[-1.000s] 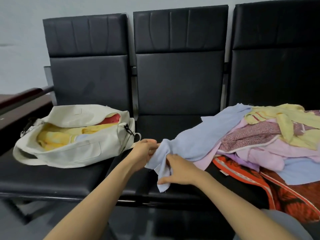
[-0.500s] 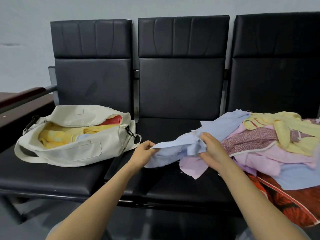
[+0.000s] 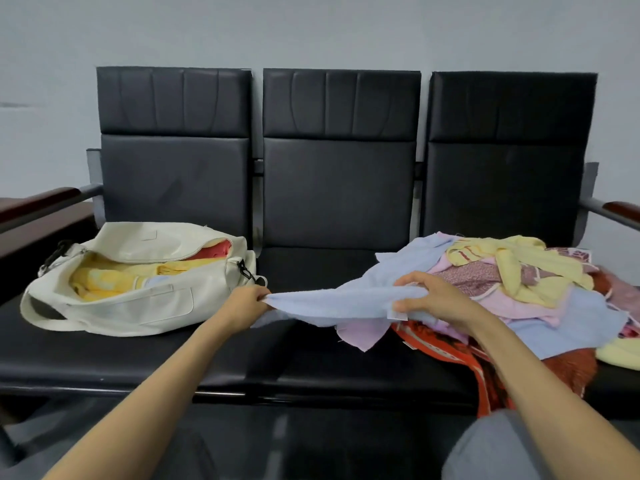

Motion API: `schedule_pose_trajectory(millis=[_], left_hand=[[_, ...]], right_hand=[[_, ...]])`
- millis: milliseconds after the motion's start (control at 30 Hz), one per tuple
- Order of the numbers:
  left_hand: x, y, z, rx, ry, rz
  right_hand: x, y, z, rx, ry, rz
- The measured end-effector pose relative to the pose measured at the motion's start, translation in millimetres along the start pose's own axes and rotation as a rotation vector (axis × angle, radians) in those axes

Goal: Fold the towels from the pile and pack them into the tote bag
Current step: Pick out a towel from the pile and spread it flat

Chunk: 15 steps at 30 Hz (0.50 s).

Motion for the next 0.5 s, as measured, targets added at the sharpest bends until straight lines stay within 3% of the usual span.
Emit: schedule_pose_trajectory(millis=[67, 200, 367, 500], left_hand=[[-15, 8, 5, -0.066, 0.095, 0.146], [-42, 32, 22, -0.226, 0.164, 0.959], [-95, 76, 47, -0.030, 0.239, 1.011], [-138, 99, 59, 0.056, 0.322, 0.978]], right_hand=[[-15, -17, 4, -0.089, 0.102, 0.178], [-42, -48, 9, -0.141, 0.259, 0.302], [-79, -88, 33, -0.137, 0.549, 0.597], [-99, -122, 50, -0.130, 0.572, 0.340]])
Point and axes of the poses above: each hand's wrist, its own z-axis away from the middle knuckle, its own x-axis out of the palm, y = z × x, the point moved 5 cm from there along -z, towards the middle knuckle, and after that the axes turned 3 degrees about z, right-handed, at the moved point
